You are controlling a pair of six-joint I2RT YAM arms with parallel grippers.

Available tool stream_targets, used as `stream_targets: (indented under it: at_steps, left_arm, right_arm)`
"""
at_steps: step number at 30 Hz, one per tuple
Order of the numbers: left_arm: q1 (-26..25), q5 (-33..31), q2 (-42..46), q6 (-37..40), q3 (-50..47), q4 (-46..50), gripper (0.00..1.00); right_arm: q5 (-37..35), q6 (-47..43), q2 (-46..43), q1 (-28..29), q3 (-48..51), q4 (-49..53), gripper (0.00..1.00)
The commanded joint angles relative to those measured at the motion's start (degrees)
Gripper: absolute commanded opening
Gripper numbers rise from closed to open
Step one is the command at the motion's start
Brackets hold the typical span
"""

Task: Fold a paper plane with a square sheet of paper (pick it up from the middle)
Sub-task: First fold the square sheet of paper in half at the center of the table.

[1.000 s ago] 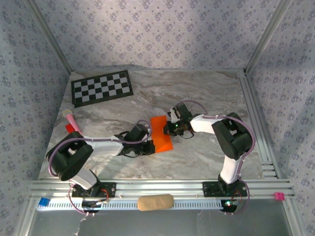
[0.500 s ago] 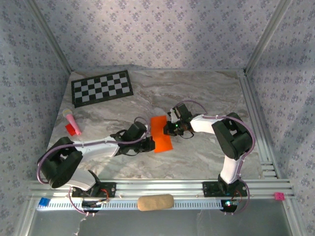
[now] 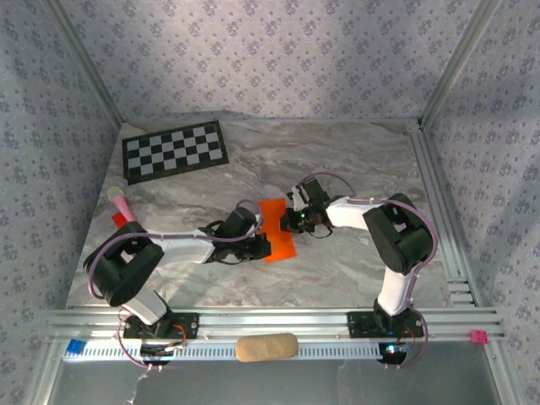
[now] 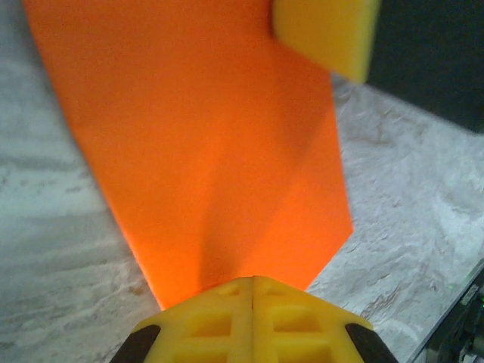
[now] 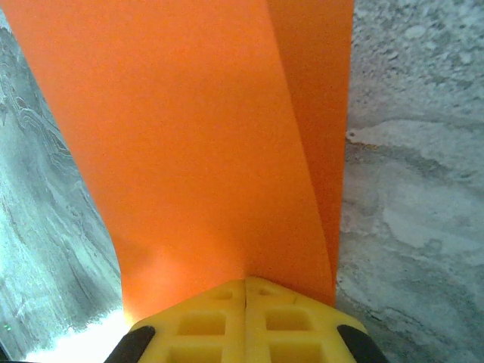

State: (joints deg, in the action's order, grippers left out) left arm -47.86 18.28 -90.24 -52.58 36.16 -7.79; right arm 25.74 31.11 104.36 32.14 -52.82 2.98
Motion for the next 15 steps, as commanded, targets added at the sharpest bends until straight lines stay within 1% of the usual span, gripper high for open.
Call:
stream_targets:
  at_steps: [1,7,15]
  left_arm:
    - [-0.7,1.3,-0.7,0.8,-1.5,0.6,0.04]
    - [-2.3,0.9,0.2,4.0,-1.0,7.1,0.03]
    - [-2.5,0.1,2.5,3.5,-3.2,7.6,0.03]
  right_arm:
    - [-6.6,0.7,3.3,0.1,3.3,9.0,0.00]
    - [-6.7,0.6,3.1,0.1,3.5,9.1,0.00]
    - [-6.6,0.5,2.8,0.0,3.6,9.1,0.00]
